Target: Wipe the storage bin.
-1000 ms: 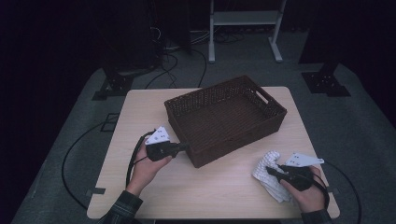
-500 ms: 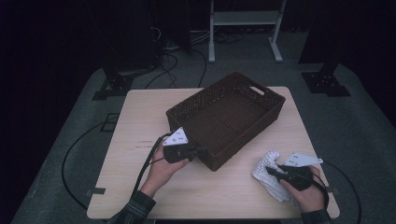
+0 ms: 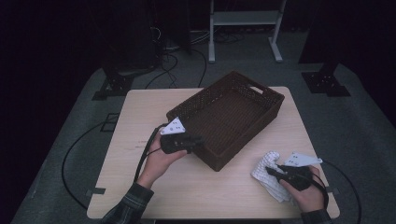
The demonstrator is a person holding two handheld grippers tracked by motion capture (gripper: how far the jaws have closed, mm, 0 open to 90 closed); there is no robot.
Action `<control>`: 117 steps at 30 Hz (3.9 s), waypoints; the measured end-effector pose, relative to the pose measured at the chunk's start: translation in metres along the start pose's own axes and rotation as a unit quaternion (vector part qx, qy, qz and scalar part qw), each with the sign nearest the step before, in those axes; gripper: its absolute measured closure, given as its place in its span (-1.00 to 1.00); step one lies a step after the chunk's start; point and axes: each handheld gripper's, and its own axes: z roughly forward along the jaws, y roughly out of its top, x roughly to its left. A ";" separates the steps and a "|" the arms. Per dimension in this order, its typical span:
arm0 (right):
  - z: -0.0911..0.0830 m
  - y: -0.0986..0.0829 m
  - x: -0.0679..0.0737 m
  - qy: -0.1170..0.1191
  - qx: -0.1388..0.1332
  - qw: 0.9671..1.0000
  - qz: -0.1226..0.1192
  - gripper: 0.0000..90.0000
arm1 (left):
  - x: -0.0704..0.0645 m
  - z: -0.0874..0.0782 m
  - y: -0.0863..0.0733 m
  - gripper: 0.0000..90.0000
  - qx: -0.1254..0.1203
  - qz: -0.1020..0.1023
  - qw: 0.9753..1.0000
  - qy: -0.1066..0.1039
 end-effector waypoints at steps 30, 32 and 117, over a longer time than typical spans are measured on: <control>0.001 -0.002 -0.001 0.005 0.001 1.000 0.002 0.69 | 0.137 0.031 0.051 0.43 0.064 0.013 0.991 0.116; 0.001 -0.003 -0.002 0.005 0.001 1.000 0.003 0.69 | 0.143 0.036 0.050 0.45 0.073 0.006 0.990 0.118; 0.008 0.000 0.001 0.006 0.007 1.000 -0.004 0.68 | 0.113 -0.095 -0.051 1.00 0.051 -0.076 0.986 0.142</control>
